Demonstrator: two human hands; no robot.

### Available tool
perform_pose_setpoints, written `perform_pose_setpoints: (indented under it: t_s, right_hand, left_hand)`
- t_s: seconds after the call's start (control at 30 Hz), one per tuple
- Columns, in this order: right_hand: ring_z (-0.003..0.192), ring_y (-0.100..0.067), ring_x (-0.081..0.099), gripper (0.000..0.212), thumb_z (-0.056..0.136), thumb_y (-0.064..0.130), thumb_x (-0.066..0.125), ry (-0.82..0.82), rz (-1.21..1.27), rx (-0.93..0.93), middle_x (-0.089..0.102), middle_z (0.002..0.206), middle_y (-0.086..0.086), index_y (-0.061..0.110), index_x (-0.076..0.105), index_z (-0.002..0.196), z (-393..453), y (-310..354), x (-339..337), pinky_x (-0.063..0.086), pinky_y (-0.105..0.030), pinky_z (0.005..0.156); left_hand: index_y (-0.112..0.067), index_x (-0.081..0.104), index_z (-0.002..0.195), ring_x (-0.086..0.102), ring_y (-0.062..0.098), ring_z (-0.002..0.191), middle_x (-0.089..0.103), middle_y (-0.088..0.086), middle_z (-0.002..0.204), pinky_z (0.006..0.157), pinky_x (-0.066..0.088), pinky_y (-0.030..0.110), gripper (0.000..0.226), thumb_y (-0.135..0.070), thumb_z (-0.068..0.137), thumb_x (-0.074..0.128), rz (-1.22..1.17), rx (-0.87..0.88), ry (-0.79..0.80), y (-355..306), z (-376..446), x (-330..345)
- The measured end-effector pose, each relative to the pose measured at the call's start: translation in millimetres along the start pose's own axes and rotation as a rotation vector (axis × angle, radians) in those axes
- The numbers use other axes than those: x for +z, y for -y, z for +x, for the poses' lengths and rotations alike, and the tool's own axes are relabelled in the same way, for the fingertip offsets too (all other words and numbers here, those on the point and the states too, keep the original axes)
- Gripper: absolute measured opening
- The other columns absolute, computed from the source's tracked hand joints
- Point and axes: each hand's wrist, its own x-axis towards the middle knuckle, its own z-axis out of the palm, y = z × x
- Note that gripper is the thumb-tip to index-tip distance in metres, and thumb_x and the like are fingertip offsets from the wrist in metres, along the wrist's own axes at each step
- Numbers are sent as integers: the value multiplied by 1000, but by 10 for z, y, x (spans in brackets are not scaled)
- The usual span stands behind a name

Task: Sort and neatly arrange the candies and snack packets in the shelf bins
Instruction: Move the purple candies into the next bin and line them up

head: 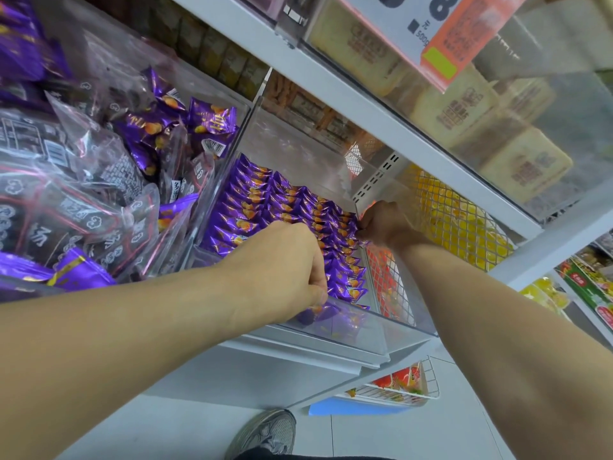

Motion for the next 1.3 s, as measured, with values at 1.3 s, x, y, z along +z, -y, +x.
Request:
perform_pose_setpoints:
  t_s: [1.3]
  right_hand:
    - [101,-21,64,31,83,12,71,-93,363,-330,66,110,2,24,63,110,-276,3607,-1166,55,-32,89]
  left_hand:
    - [-4,64,114,60,32,107,67,12,112,86,49,37,38,-28,85,74,447,-444,-461,1633,-760,-2124]
